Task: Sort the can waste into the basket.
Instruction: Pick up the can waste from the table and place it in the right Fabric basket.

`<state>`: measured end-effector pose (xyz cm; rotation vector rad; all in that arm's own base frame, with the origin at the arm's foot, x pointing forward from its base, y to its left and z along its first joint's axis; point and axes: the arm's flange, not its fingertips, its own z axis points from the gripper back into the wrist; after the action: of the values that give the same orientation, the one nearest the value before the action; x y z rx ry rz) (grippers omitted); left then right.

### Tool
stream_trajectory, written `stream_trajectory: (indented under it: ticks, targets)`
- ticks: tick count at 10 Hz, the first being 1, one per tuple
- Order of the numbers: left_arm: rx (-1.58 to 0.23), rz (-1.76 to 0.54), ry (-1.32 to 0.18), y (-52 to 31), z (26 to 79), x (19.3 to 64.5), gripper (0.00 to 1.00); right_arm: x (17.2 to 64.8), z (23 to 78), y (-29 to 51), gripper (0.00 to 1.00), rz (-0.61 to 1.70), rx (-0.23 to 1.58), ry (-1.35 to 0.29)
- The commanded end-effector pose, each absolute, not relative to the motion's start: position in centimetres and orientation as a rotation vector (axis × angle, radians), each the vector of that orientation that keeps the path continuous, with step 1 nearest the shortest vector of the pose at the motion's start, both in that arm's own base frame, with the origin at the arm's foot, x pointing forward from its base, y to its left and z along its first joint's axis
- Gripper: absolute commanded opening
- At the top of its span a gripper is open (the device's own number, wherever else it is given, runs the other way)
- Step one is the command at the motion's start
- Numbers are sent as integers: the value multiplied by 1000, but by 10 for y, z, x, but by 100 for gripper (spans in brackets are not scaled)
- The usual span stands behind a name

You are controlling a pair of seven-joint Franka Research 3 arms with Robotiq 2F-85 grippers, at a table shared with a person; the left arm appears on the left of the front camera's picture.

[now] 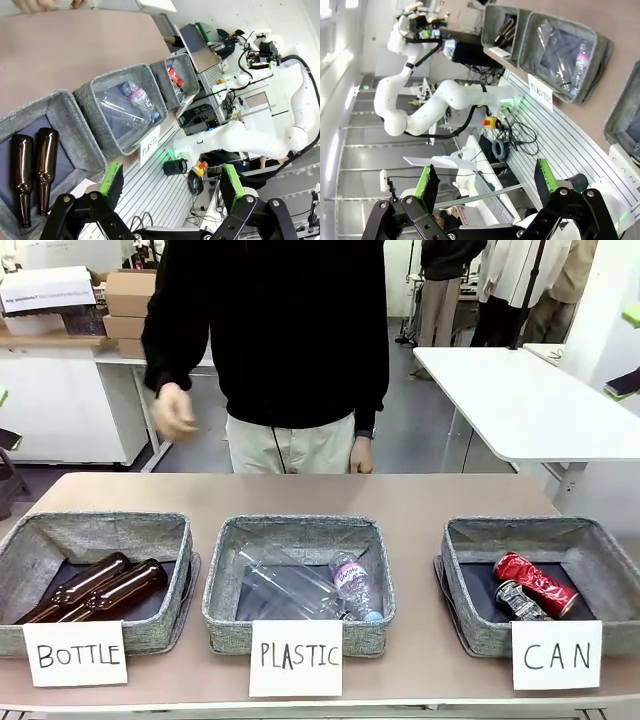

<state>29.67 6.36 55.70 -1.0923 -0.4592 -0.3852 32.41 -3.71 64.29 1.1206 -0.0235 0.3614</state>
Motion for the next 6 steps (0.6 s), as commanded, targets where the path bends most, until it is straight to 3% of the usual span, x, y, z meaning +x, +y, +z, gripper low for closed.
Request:
stream_trajectory:
  ticks: [1, 6]
  targets:
    - [-1108, -408, -473, 65, 557, 297, 100, 324, 639, -35, 100, 373, 1101, -48]
    - [-1108, -408, -473, 65, 557, 297, 100, 324, 639, -35, 100, 373, 1101, -48]
